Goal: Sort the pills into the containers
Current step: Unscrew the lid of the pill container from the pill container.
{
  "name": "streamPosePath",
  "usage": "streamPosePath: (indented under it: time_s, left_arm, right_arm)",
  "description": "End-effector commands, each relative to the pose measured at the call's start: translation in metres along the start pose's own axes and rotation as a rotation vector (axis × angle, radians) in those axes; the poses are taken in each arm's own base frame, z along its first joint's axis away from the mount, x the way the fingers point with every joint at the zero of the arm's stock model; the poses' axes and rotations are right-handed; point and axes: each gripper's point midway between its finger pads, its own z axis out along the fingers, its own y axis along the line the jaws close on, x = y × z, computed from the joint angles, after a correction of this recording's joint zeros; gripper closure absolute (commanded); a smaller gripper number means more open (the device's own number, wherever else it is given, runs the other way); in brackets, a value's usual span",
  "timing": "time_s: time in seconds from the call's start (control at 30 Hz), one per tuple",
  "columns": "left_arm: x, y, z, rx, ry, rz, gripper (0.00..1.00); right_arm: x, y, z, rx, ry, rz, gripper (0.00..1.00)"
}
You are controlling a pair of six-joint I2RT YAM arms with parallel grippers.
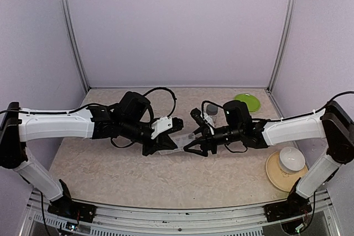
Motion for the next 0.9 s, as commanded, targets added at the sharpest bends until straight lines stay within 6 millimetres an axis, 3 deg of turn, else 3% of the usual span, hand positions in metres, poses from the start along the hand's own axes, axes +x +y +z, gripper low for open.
streamPosePath:
  time_s: [0.0, 0.13, 0.33, 0.87]
  left_arm:
    - [-0.005, 0.018, 0.005, -0.095, -0.029, -0.008, 1.00]
    - [0.006, 0.021, 0.012, -0.116, -0.012, -0.016, 1.00]
    - [0.019, 0.027, 0.021, -0.135, 0.007, -0.035, 1.00]
    - [0.023, 0.031, 0.028, -0.134, 0.026, -0.041, 1.00]
  right_arm:
    - [-0.005, -0.016, 0.006, 0.030, -0.039, -0.029, 0.50]
    - [0.005, -0.028, 0.010, 0.024, -0.020, -0.017, 0.40]
    - [0.015, -0.038, 0.011, 0.037, -0.020, -0.015, 0.01]
    - [0.026, -0.042, -0.005, 0.103, 0.007, -0.014, 0.00]
